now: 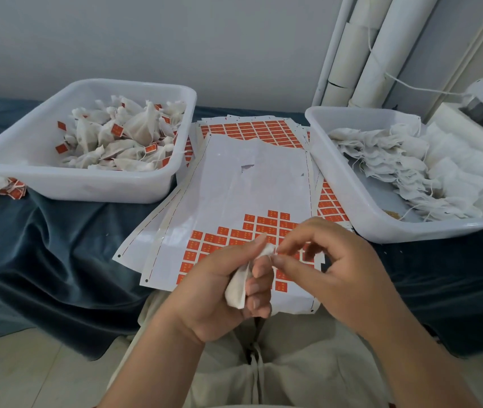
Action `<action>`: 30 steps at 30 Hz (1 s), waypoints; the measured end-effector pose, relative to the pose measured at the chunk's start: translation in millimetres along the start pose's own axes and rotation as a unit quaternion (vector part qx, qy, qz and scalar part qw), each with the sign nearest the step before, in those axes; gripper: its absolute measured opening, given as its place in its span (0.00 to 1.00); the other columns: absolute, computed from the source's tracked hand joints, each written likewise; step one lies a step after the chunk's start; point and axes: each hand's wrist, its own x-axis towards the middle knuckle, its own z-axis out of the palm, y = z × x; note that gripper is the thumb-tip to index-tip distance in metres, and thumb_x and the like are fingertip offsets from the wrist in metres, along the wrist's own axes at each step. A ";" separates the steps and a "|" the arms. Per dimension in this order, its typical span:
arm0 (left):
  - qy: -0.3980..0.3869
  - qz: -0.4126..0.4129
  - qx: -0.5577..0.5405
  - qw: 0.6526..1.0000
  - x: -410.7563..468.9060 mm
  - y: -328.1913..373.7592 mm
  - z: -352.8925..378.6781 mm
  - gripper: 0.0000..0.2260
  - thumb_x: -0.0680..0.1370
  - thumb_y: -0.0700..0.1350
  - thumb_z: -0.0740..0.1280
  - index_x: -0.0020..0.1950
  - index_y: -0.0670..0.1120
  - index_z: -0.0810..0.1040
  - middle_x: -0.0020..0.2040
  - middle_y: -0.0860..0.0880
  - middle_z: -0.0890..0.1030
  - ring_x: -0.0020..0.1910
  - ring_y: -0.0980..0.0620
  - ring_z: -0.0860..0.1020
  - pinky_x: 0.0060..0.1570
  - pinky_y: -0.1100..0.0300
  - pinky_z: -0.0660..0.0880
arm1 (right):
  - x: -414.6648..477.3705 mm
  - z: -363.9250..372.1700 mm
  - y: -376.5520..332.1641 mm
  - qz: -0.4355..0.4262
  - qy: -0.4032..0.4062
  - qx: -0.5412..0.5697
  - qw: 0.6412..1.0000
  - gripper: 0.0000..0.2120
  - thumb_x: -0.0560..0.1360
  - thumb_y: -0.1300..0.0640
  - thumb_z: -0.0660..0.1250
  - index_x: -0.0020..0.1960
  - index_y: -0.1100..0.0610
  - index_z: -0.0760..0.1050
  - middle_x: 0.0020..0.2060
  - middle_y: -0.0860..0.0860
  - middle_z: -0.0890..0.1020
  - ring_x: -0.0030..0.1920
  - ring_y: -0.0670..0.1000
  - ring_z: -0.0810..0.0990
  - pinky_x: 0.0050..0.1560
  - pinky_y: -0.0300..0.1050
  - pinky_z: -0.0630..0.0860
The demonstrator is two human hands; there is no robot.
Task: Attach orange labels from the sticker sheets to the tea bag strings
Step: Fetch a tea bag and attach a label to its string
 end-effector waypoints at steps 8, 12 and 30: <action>0.033 0.032 0.033 0.998 -1.5 4.1 2.3 0.19 0.77 0.60 0.74 0.33 0.49 0.78 0.27 0.53 0.74 0.26 0.55 0.74 0.37 0.60 0.77 | -1.5 4.5 -0.8 -0.174 0.055 -0.186 0.965 0.08 0.81 0.57 0.70 0.49 0.57 0.87 0.44 0.47 0.85 0.46 0.49 0.82 0.51 0.44 0.77; 0.046 0.029 0.071 0.996 -1.9 5.0 5.3 0.19 0.78 0.59 0.71 0.33 0.48 0.78 0.27 0.51 0.74 0.26 0.54 0.75 0.38 0.58 0.78 | -2.1 2.9 -2.8 -0.173 0.060 -0.216 0.959 0.10 0.81 0.54 0.67 0.46 0.56 0.85 0.43 0.46 0.84 0.45 0.48 0.81 0.50 0.40 0.75; 0.177 0.134 0.440 0.870 4.4 -9.1 17.7 0.08 0.85 0.54 0.64 0.53 0.52 0.76 0.45 0.56 0.86 0.45 0.57 0.84 0.44 0.65 0.78 | -3.7 -11.2 -11.2 0.095 -0.015 -0.218 0.971 0.08 0.75 0.45 0.67 0.39 0.44 0.80 0.37 0.35 0.82 0.44 0.39 0.81 0.38 0.33 0.70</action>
